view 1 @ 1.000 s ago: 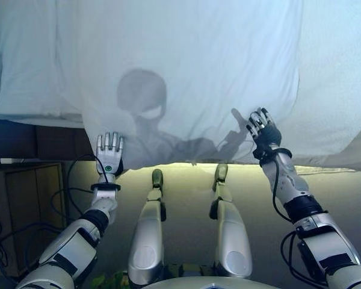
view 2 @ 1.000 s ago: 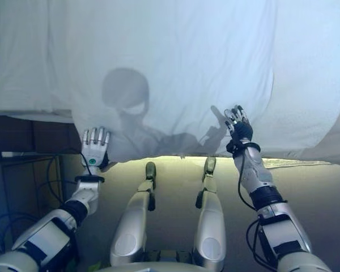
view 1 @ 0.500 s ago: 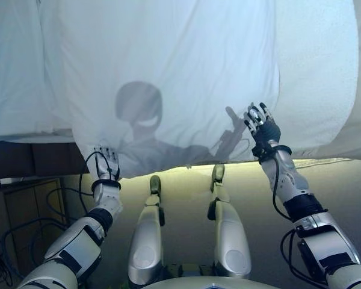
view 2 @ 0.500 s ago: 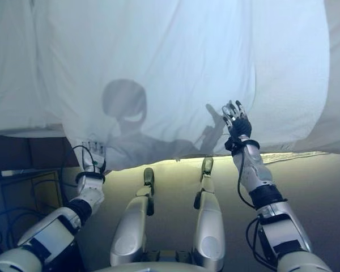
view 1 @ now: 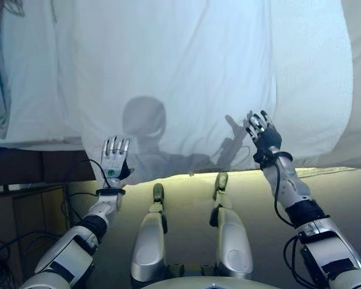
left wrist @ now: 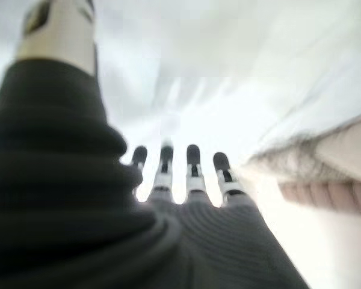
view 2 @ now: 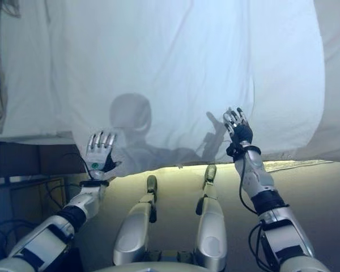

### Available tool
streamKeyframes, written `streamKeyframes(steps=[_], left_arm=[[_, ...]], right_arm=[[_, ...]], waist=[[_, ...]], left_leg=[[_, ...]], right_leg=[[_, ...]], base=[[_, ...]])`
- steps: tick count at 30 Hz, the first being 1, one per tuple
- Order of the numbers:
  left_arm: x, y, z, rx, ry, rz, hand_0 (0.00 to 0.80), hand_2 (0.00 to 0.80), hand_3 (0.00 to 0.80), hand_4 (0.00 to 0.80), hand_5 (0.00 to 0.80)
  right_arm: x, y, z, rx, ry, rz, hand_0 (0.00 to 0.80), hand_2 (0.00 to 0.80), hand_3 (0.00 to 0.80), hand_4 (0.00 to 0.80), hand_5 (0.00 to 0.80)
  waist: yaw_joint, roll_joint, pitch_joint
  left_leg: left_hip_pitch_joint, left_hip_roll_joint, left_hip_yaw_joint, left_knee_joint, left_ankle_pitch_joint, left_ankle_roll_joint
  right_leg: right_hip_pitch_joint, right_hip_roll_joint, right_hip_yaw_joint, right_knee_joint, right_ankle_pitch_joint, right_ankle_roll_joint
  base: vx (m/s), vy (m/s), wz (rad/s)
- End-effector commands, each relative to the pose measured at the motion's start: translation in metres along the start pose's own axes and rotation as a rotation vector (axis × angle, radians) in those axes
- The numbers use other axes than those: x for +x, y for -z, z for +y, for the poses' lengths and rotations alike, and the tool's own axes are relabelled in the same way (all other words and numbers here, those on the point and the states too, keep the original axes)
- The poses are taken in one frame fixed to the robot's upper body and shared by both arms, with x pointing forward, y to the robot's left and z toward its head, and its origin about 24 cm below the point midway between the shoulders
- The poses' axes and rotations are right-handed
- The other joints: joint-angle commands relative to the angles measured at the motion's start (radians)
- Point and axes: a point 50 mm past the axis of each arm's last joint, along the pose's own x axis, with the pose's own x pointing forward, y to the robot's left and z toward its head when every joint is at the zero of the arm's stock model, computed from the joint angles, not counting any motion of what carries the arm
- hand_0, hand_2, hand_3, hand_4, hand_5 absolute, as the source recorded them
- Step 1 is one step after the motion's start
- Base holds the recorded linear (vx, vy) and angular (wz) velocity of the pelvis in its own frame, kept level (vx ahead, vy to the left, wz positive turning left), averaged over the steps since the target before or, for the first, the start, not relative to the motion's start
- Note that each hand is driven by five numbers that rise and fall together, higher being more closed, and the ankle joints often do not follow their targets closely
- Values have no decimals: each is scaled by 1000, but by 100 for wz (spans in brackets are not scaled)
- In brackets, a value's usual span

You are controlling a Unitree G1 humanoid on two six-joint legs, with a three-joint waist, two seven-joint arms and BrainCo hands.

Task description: Make the bed neatly

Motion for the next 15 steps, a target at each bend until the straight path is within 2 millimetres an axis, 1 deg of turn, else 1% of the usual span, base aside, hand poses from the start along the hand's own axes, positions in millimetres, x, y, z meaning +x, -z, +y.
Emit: streamKeyframes(steps=[1, 5, 9, 13, 15], left_arm=[[-4, -6, 8, -24, -109, -85, 0, 0, 0, 0, 0], [0, -21, 12, -27, -126, -182, 0, 0, 0, 0, 0], [4, -36, 11, 4, -122, -253, 0, 0, 0, 0, 0], [15, -49, 8, 40, -77, -283, 0, 0, 0, 0, 0], [23, -53, 7, 89, -59, -277, 0, 0, 0, 0, 0]], right_arm=[[-6, -11, 6, 15, -64, -60, 0, 0, 0, 0, 0], [-8, 5, 11, 40, -65, -13, 0, 0, 0, 0, 0], [-6, 11, 16, 71, -72, 3, 0, 0, 0, 0, 0], [1, 5, 30, 78, -108, -24, 0, 0, 0, 0, 0], [3, 1, 36, 74, -112, -41, 0, 0, 0, 0, 0]], waist=[[34, -3, -87], [41, -9, -97], [38, -10, -95], [26, -13, -71], [13, -16, -54]], left_leg=[[-82, 9, -88, -23, 94, 17], [-57, 9, -89, -32, 89, 16], [-63, 6, -91, -6, 80, 20], [-79, 7, -90, 5, 83, 22], [-91, 12, -86, -10, 98, 20]], right_leg=[[30, -110, -21, 85, -40, 151], [56, -111, -31, 74, -37, 150], [51, -120, -27, 95, -41, 151], [30, -117, -15, 109, -40, 154], [14, -109, -5, 104, -32, 159]], base=[[35, -123, 0], [45, -102, -2], [35, -69, -1], [-3, -48, 1], [-17, -4, -1]])
